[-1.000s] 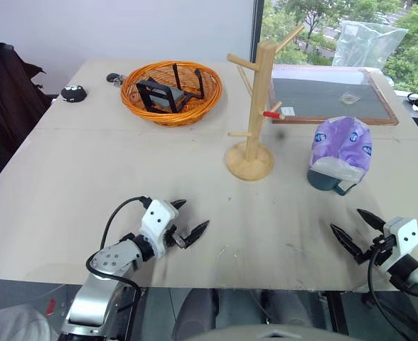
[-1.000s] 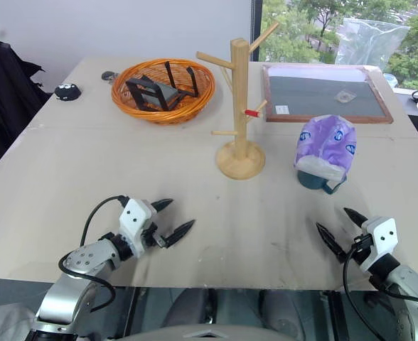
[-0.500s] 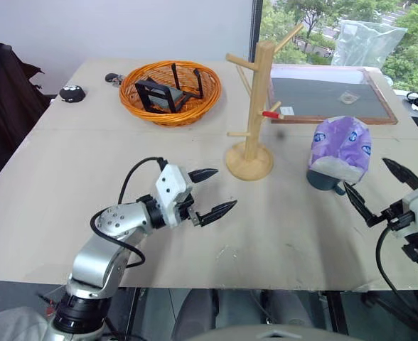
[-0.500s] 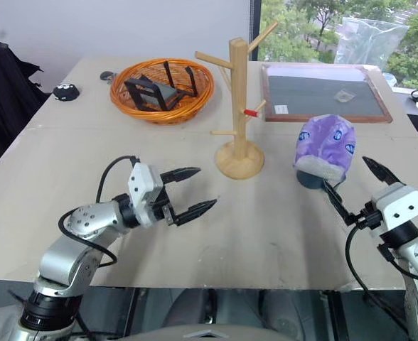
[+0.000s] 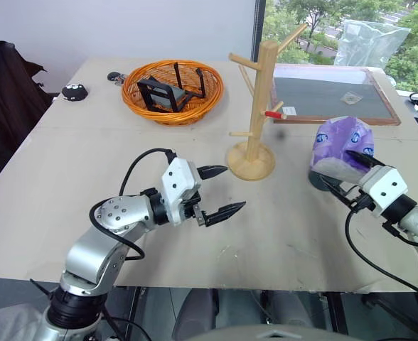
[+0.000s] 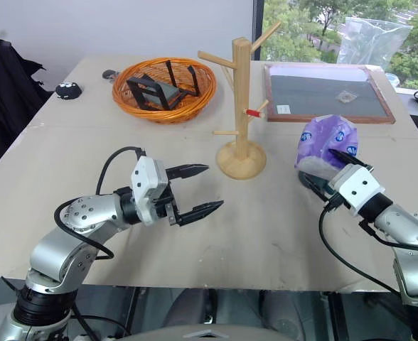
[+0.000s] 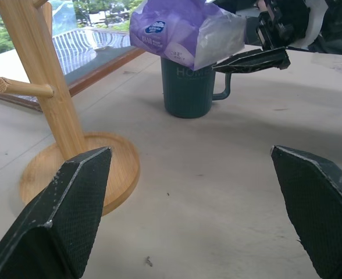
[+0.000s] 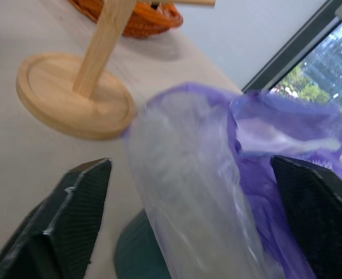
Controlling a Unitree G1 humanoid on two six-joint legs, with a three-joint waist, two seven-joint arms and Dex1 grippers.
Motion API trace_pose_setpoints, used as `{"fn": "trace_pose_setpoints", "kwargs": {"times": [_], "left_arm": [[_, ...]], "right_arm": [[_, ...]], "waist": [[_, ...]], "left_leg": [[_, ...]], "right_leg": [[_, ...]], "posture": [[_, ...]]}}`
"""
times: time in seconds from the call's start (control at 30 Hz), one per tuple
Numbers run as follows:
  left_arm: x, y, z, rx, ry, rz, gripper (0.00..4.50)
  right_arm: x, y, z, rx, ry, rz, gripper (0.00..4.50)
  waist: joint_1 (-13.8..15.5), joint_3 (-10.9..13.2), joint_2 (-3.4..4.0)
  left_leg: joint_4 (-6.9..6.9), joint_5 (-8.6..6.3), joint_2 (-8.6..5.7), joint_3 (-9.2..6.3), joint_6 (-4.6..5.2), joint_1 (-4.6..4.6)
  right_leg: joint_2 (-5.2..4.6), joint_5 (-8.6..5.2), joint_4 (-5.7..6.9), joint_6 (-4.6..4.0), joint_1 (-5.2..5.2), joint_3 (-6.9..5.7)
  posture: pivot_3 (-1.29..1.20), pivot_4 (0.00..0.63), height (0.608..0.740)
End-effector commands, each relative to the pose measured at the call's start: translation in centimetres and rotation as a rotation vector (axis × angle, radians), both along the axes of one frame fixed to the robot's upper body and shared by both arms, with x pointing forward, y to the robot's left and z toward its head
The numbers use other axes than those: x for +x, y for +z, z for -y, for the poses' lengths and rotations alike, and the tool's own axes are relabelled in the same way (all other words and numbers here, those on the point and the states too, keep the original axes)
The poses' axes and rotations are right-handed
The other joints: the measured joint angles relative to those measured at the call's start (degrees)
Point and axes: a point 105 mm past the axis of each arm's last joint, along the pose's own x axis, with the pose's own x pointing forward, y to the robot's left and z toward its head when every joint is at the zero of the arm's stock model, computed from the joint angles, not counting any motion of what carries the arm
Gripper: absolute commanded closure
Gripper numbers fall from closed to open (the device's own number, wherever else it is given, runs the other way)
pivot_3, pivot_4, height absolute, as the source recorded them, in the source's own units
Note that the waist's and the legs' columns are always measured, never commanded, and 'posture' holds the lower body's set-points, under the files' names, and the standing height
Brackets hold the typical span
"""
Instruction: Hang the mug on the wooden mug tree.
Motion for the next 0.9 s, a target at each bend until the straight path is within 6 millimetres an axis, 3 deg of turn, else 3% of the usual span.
{"fn": "trace_pose_setpoints", "kwargs": {"times": [0.03,0.2,0.47,0.57,0.67,0.73,0.8,0.9], "left_arm": [[-0.8,1.2,0.5,-0.014,-0.016,0.045,0.0],[-0.8,1.2,0.4,-0.006,-0.012,0.047,0.0],[-0.8,2.6,1.1,-0.061,-0.048,0.067,0.0],[-0.6,3.2,2.0,-0.071,-0.112,0.066,0.0],[-0.8,3.2,3.2,-0.066,-0.175,0.055,0.0],[-1.3,2.5,4.3,-0.029,-0.245,0.03,0.0],[-1.7,1.9,4.7,-0.003,-0.289,-0.005,0.0],[-2.3,0.4,4.5,0.083,-0.351,-0.064,0.0]], "right_arm": [[0.0,1.0,-0.3,-0.056,0.028,0.048,2.29],[0.5,2.2,-0.2,-0.021,-0.001,0.092,4.39],[-0.2,5.9,0.6,-0.003,-0.045,0.268,4.39],[-0.1,6.0,4.9,-0.027,-0.236,0.259,4.39],[-0.3,5.2,8.2,-0.041,-0.375,0.217,4.39],[-0.8,3.8,11.5,0.012,-0.517,0.156,4.39],[-1.5,2.5,13.4,0.043,-0.607,0.106,4.39],[-2.5,-0.6,14.4,0.072,-0.672,-0.022,4.39]], "waist": [[-0.04,0.0,0.0],[-0.13,0.0,-0.01],[0.01,0.01,-0.01],[0.27,0.01,-0.02],[0.88,0.01,-0.02],[0.97,0.01,-0.01],[1.02,0.01,0.0],[0.8,0.01,0.02]], "left_leg": [[0.0,0.0,0.0,0.0,0.0,0.0],[0.01,0.0,0.0,0.0,0.0,0.0],[0.01,0.0,0.0,-0.01,0.0,-0.02],[0.01,0.0,0.0,-0.02,-0.01,-0.04],[0.04,0.01,-0.05,0.09,-0.01,-0.05],[0.04,0.01,-0.06,0.17,-0.02,-0.04],[0.02,0.02,-0.06,0.22,-0.03,-0.05],[0.01,0.01,-0.04,0.23,-0.02,-0.04]], "right_leg": [[0.0,0.0,0.0,0.0,0.0,0.0],[0.0,0.0,0.01,0.0,0.0,0.01],[-0.01,0.0,0.0,0.0,0.0,-0.01],[0.0,0.0,0.0,0.0,0.0,-0.03],[-0.02,0.0,-0.01,0.0,0.02,-0.04],[-0.01,0.0,-0.02,0.0,0.02,-0.02],[0.01,0.0,-0.01,0.0,0.01,-0.03],[0.04,-0.01,0.0,-0.01,-0.01,-0.01]], "posture": [[0.0,0.15,0.737],[0.0,0.15,0.737],[0.0,0.15,0.737],[0.0,0.15,0.737],[0.0,0.15,0.737],[0.0,0.15,0.737],[0.0,0.15,0.737],[0.0,0.15,0.737]]}}
